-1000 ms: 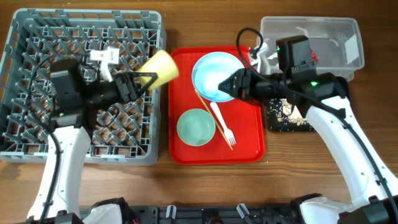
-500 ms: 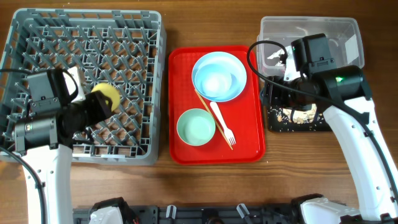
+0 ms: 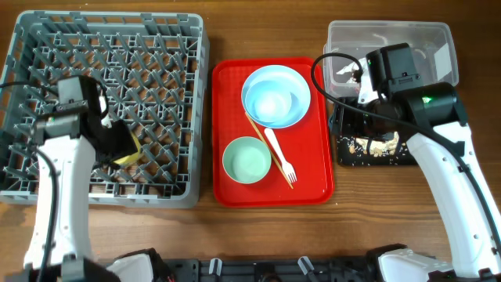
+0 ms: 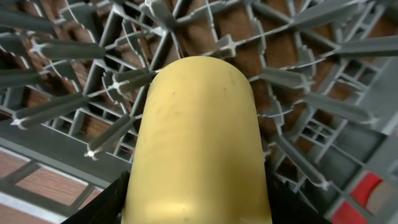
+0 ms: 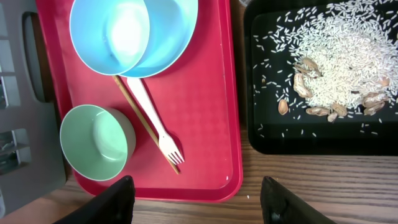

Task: Sort waste into correct bins and load items into the dishwasher rack
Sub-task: 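Place the yellow cup into the dish rack with the left gripper, then grasp the green saucer on the tray with the left gripper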

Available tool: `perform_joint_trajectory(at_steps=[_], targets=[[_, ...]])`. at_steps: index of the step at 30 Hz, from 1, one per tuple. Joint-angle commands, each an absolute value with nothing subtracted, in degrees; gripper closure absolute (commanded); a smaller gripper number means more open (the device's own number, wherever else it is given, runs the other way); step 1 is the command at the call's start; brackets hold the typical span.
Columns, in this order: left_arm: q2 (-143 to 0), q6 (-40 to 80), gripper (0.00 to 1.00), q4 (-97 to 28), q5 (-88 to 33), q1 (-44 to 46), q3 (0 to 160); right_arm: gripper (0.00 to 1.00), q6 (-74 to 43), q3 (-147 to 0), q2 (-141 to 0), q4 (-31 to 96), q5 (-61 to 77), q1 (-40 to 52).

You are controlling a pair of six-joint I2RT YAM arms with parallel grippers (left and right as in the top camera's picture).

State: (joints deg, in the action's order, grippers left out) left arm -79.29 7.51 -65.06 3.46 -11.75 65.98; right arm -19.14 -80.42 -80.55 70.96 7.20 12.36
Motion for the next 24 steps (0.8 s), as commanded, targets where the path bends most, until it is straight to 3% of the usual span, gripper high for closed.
perform_joint_trajectory(at_steps=[1,2,6,7,9,14,19,24], targets=[[-84.27,6.39,0.32,-64.12,4.43,-12.08,66.65,0.35,-18.13,-81.32,-80.25,71.24,6.00,12.25],[-85.45,6.39,0.00,-63.90,4.40,-12.08,66.65,0.35,-18.06,-81.32,-80.25,71.31,6.00,12.25],[-85.71,6.42,0.00,-63.48,4.38,-12.08,66.96,0.35,-18.13,-81.32,-80.25,71.31,6.02,12.25],[-85.34,6.42,0.00,-63.86,4.36,-12.08,67.72,0.31,-18.02,-81.32,-80.25,71.48,6.87,12.25],[-84.33,6.42,0.00,-64.71,3.64,-11.99,70.00,0.13,-17.74,-81.32,-80.25,71.66,10.20,12.25],[-79.50,6.48,0.00,-62.50,-10.79,-8.23,75.81,0.01,-17.06,-81.34,-80.07,71.83,11.18,12.01],[-77.08,6.42,0.00,-58.76,-11.44,5.10,75.77,0.00,-21.63,-81.34,-76.90,71.75,10.37,5.26],[-81.08,6.42,0.00,-53.80,-19.53,21.34,75.70,0.00,-20.86,-81.32,-72.42,72.58,10.44,-4.64]])
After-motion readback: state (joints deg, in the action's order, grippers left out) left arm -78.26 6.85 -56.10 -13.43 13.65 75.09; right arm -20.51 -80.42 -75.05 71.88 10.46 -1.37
